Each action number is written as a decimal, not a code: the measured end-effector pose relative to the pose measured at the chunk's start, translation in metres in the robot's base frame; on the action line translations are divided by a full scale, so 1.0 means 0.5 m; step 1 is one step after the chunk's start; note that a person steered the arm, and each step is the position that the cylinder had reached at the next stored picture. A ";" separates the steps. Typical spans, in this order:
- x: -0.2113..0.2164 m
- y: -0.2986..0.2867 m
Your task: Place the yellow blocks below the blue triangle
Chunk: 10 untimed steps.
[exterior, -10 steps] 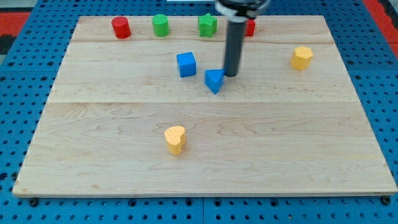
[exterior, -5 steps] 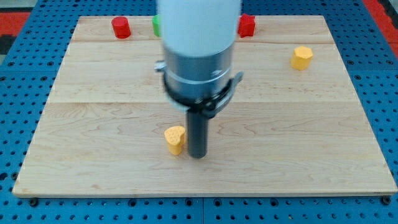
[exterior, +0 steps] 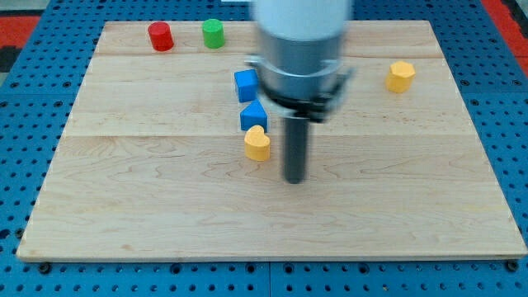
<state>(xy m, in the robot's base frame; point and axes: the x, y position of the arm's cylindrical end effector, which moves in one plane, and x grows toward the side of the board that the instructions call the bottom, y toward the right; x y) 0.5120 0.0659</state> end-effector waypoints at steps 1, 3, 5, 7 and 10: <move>-0.129 0.173; -0.413 0.401; -0.226 0.172; -0.043 0.081; 0.076 0.042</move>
<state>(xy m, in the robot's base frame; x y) 0.5499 0.0869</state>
